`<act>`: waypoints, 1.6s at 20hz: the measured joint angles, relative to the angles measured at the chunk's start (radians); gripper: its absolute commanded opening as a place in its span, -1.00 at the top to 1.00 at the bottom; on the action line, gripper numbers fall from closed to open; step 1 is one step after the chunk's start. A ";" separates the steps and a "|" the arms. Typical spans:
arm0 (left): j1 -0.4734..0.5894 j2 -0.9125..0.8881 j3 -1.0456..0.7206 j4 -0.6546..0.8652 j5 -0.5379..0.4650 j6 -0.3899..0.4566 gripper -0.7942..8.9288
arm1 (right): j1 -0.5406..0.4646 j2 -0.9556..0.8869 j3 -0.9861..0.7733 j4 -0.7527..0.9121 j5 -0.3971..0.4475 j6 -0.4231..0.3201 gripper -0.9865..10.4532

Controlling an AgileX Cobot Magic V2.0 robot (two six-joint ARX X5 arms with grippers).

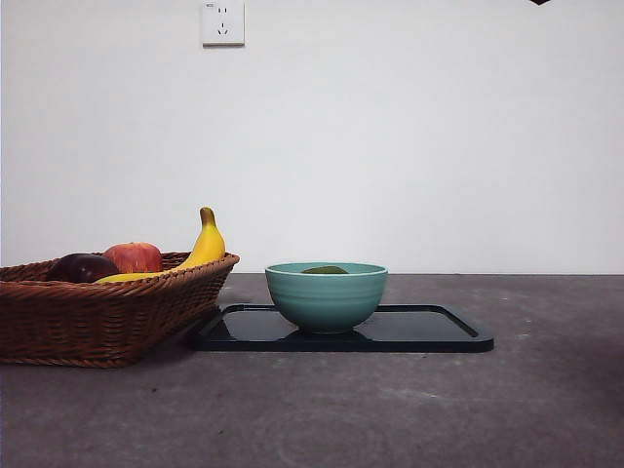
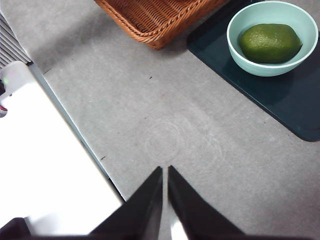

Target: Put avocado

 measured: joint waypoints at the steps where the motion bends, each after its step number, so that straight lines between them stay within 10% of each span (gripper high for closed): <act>1: 0.020 -0.051 -0.055 0.027 -0.032 0.002 0.82 | 0.000 0.000 0.000 0.000 0.000 0.000 0.81; 13: 0.045 -0.405 -0.541 0.036 -0.137 -0.014 0.82 | 0.000 0.000 0.000 0.000 0.000 0.000 0.81; 32: 0.046 -0.475 -0.603 -0.092 -0.171 -0.021 0.82 | 0.000 0.000 0.000 0.000 0.000 0.000 0.81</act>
